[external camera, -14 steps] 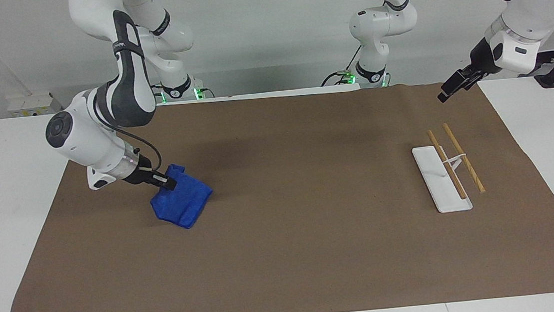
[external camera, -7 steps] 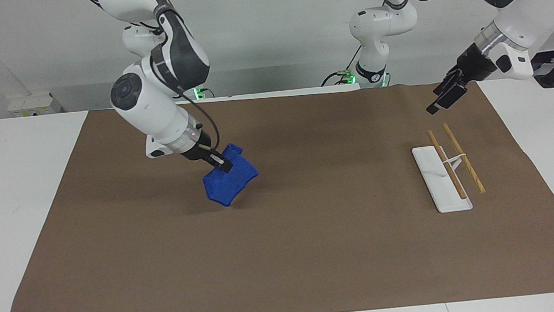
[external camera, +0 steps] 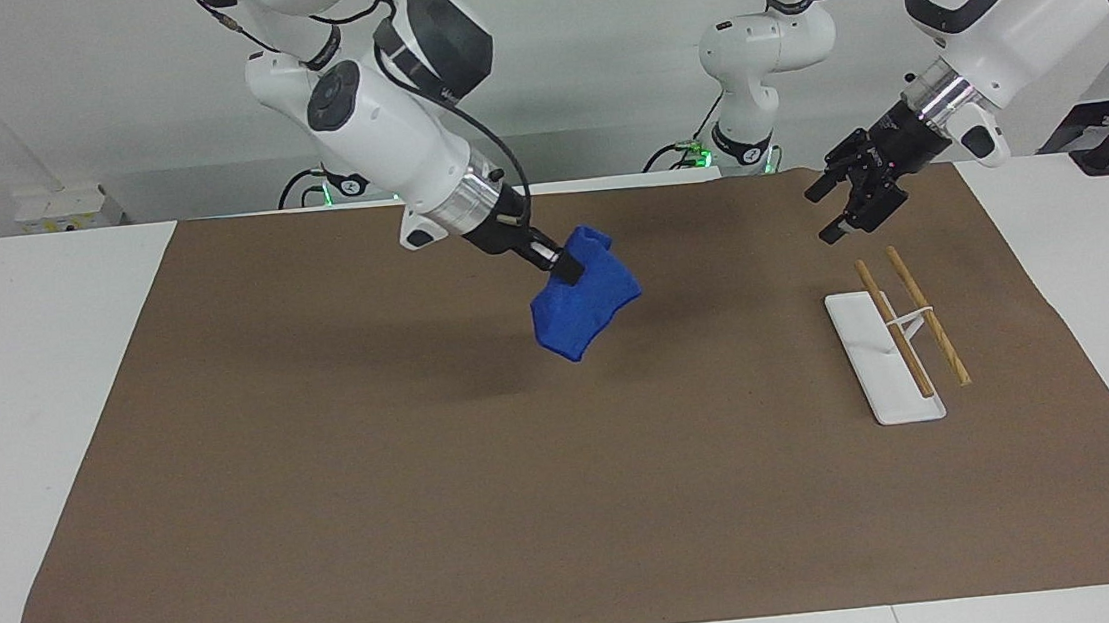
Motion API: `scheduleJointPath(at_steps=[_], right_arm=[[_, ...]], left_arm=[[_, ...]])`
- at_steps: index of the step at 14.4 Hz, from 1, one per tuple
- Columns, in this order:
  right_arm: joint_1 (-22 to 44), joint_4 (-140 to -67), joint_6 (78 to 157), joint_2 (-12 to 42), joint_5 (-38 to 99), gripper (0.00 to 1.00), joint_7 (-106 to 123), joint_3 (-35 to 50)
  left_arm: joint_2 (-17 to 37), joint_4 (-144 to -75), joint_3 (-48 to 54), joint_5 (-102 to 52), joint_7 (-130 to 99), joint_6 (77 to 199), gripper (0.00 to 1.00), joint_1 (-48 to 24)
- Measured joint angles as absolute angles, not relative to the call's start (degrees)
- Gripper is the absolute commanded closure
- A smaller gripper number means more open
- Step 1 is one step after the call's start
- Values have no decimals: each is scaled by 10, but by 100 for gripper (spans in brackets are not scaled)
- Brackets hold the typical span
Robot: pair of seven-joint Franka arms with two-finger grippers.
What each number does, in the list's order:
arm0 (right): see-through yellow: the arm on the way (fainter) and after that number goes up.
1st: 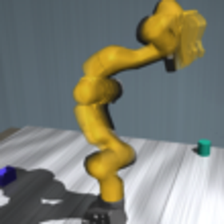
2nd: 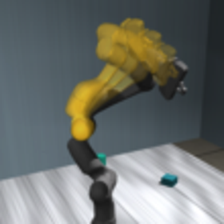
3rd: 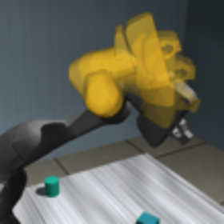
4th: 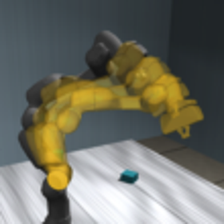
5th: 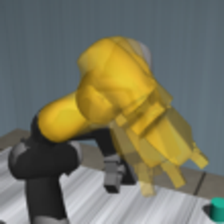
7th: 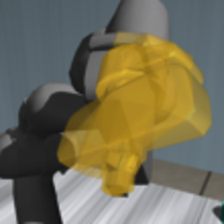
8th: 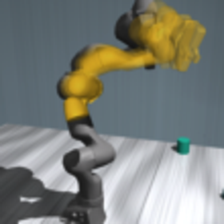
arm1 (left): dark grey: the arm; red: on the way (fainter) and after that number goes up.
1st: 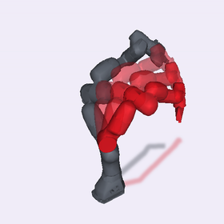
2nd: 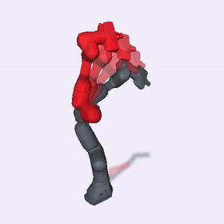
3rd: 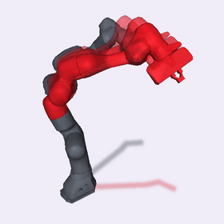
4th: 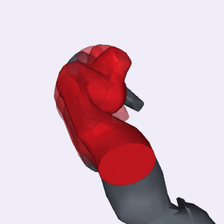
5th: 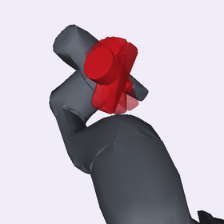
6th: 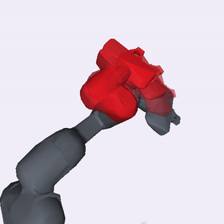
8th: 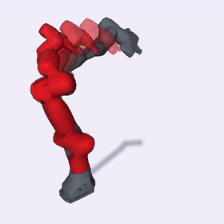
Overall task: Right arm passes towel to left arm to hang
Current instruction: 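Lift the towel with the right gripper while the left gripper reaches toward it, then close the left gripper on the towel held by the right gripper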
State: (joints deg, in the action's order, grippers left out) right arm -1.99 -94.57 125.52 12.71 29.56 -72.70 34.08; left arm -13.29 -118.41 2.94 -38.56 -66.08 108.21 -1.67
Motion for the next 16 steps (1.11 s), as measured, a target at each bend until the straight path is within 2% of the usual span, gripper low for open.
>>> scheduleJointPath(at_steps=[6,13,15,16], right_arm=[[17,-943,1410,158,296,100,-808,391],[18,-939,1445,171,297,100,-829,417],[19,-939,1476,177,297,100,-839,432],[19,-939,1488,180,297,100,-841,439]], left_arm=[[-155,-1227,33,-419,-756,1159,2,-79],[-152,-1254,41,-420,-815,1236,10,-112],[-148,-1256,41,-420,-823,1256,17,-113],[-144,-1256,41,-420,-825,1263,24,-115]])
